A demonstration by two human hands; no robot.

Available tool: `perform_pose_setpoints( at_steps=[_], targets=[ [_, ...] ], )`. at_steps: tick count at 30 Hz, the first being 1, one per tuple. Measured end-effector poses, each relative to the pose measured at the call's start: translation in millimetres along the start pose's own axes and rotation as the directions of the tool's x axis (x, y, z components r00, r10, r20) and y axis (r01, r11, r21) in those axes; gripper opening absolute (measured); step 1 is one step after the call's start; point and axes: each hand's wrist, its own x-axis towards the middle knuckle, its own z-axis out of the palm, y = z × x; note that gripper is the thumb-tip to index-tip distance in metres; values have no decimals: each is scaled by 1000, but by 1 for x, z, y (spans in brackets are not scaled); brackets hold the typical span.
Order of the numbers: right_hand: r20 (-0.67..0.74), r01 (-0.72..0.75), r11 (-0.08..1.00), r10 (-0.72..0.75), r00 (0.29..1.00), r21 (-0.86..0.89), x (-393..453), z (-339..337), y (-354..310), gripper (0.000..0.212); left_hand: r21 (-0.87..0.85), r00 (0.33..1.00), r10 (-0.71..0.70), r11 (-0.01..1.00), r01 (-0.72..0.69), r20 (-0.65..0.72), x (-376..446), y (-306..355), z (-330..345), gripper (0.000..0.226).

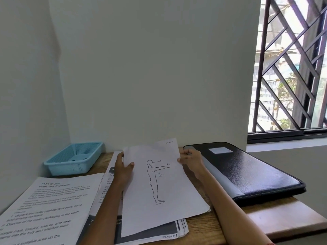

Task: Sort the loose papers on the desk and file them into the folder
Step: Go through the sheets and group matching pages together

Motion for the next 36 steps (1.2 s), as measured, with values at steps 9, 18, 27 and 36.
perform_pose_setpoints(
  at_steps=[9, 18, 27, 36],
  targets=[
    [-21, -21, 999, 22, 1000, 36, 0, 1, -3, 17, 48, 993, -65, 996, 70, -102, -3, -1, -5, 19],
    [-88, -74, 997, 72, 994, -20, 5, 6, 10, 11, -246, 937, -320, 905, 346, 138, 4, 3, -11, 30],
    [-26, -153, 988, 153, 988, -5, 4, 5, 6, 17, -408, 928, -331, 834, 372, 170, 9, 5, -25, 17],
    [-37, -110, 838, 107, 994, -534, 3, 1, 14, 38, -374, 932, -315, 854, 361, 181, 6, 8, -21, 28]
  ],
)
